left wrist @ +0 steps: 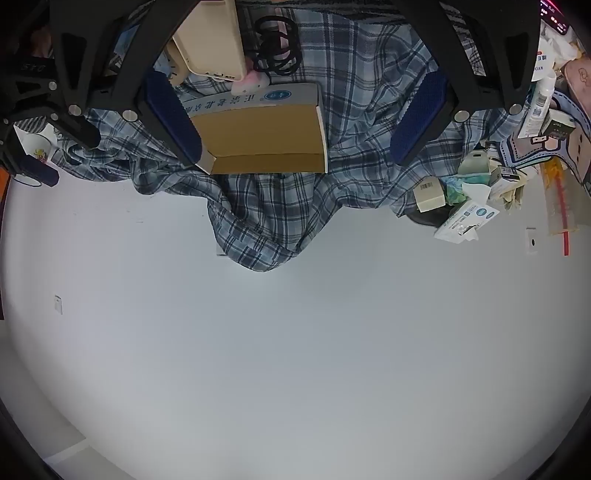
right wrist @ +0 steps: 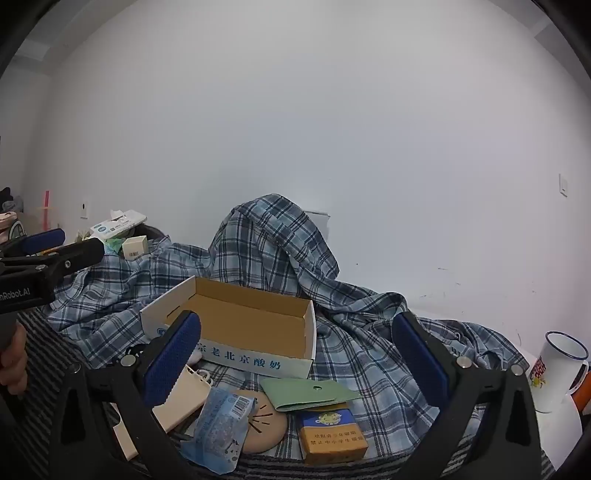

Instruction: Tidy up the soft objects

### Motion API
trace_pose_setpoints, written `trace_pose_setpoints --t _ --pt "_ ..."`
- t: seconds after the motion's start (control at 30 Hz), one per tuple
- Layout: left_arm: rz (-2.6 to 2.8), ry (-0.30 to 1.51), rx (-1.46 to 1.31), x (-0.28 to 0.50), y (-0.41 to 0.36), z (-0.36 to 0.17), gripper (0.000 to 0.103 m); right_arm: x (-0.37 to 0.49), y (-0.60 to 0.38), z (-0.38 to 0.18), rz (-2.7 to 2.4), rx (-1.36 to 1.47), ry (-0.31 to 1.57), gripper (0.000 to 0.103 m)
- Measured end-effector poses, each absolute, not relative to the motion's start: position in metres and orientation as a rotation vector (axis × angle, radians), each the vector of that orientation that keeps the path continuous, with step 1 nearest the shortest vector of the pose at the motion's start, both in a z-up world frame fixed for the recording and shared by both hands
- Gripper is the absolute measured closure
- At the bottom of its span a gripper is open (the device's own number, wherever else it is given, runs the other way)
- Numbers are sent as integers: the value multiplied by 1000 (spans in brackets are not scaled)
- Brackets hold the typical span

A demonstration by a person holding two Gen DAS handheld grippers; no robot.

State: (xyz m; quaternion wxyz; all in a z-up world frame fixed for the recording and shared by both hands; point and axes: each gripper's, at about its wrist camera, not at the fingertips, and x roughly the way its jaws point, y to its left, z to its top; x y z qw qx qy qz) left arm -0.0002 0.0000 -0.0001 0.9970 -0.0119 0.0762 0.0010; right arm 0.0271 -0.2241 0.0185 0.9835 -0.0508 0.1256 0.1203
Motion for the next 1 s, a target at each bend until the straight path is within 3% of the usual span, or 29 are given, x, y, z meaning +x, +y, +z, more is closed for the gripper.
trace_pose_setpoints --t 1.0 --pt "1 171 -45 4 7 1 0 28 -223 19 239 -105 256 0"
